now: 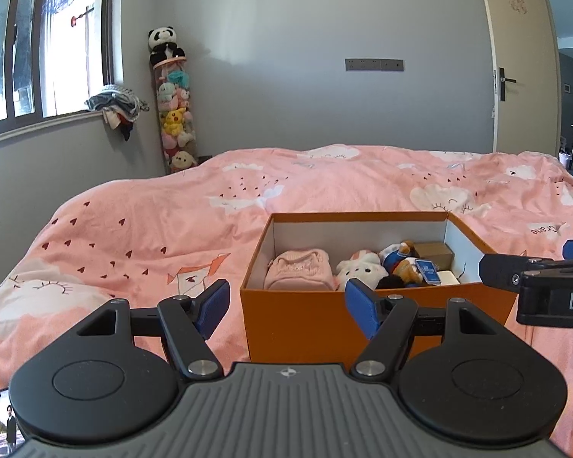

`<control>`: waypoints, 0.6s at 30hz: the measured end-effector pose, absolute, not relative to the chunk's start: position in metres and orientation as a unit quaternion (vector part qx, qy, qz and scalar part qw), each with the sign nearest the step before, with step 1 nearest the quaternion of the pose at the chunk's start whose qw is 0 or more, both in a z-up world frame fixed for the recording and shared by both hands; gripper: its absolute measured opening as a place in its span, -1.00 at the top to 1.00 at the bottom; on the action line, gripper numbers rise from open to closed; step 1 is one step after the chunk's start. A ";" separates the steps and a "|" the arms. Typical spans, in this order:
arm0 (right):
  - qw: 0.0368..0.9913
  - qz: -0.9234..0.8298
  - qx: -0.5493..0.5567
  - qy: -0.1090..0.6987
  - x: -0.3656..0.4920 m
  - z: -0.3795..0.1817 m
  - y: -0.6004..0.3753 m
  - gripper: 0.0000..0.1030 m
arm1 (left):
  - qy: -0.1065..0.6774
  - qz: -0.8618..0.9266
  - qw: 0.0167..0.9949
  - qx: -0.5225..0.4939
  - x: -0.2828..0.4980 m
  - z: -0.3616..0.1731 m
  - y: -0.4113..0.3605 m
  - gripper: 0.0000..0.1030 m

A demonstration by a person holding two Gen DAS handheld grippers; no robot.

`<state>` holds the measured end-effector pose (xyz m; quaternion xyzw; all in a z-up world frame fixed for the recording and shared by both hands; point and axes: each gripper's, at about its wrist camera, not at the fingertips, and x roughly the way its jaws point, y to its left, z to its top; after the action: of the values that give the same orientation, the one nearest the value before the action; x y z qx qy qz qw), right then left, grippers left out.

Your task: Organize objects

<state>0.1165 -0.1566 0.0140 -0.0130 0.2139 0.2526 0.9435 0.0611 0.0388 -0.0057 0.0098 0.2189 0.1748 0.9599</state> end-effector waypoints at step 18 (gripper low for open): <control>0.942 0.237 -0.019 0.239 0.120 0.007 -0.158 -0.98 | 0.261 0.182 0.948 0.001 0.068 -0.007 0.041 -0.58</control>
<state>0.1202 -0.1582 0.0066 -0.0195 0.2389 0.2366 0.9416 0.0678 0.0408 -0.0074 0.0009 0.2611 0.1819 0.9480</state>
